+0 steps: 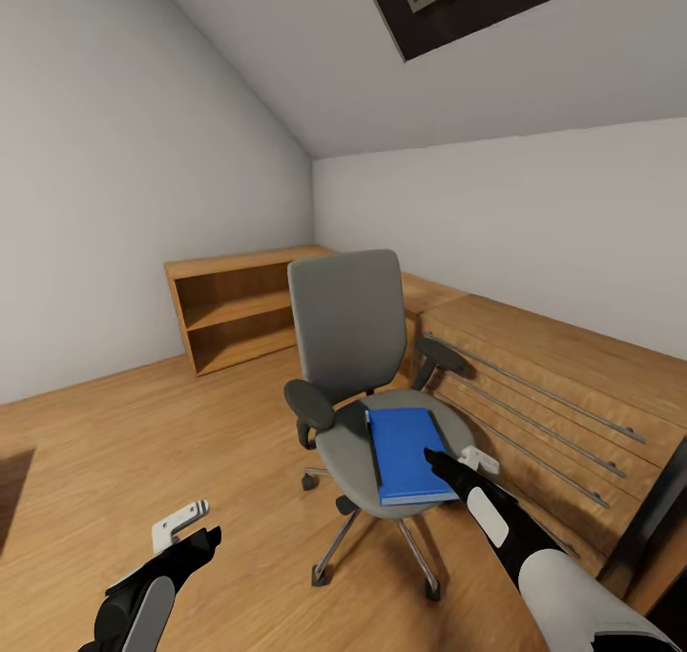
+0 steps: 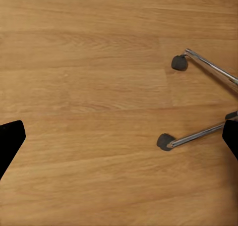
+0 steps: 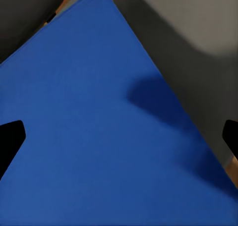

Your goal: In the bedroom, organize the workspace by keeping the computer under the desk, ensuring the monitor is on the desk, placing the keyboard on the desk next to the monitor, placing the mouse on the desk next to the keyboard, moving the folder from the swivel chair onto the desk next to the mouse, stacking the notebook on top of the folder with the pen on top of the notebook, and positioning the swivel chair next to the desk.

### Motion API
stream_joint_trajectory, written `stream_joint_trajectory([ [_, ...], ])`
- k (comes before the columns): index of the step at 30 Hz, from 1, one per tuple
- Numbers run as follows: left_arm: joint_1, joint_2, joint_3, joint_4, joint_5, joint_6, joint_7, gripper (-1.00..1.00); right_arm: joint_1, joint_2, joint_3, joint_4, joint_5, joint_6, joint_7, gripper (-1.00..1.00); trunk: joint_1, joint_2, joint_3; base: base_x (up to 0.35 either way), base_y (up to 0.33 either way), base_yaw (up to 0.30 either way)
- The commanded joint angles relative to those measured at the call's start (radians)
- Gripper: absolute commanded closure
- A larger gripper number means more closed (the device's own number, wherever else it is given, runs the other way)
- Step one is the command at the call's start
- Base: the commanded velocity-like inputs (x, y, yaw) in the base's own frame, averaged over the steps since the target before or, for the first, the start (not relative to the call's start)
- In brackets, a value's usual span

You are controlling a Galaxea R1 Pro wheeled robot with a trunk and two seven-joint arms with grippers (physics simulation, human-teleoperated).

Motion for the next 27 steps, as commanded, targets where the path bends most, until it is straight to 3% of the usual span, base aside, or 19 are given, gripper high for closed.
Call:
stream_joint_trajectory([
  [1,-0.001,-0.001,0.001,-0.001,0.010,0.003,0.008,-1.00,0.000,-0.001,0.001,-0.003,-0.007,0.004,0.001,-1.00,0.000,0.000,-0.001,0.000,0.000,0.000],
  [7,-0.001,-0.001,0.000,0.001,0.009,0.003,0.007,-1.00,0.000,-0.002,0.002,-0.024,0.009,0.004,-0.024,-1.00,0.000,0.000,-0.001,0.000,0.000,0.000],
  [12,-0.001,-0.001,-0.001,0.005,0.009,0.001,0.007,-1.00,0.000,0.001,0.004,-0.075,0.120,0.003,-0.106,-1.00,0.000,0.000,-0.001,0.147,0.000,0.000],
  [15,-0.001,-0.001,-0.003,0.019,0.007,0.001,0.007,-1.00,0.000,0.002,0.004,-0.095,0.157,-0.001,-0.119,-1.00,0.000,0.000,-0.001,0.171,0.000,0.000],
  [27,-0.001,-0.001,-0.006,0.023,0.006,0.000,0.008,-1.00,0.000,0.007,0.011,-0.126,0.167,-0.003,-0.120,-1.00,0.000,0.000,-0.001,0.149,0.000,0.000],
])
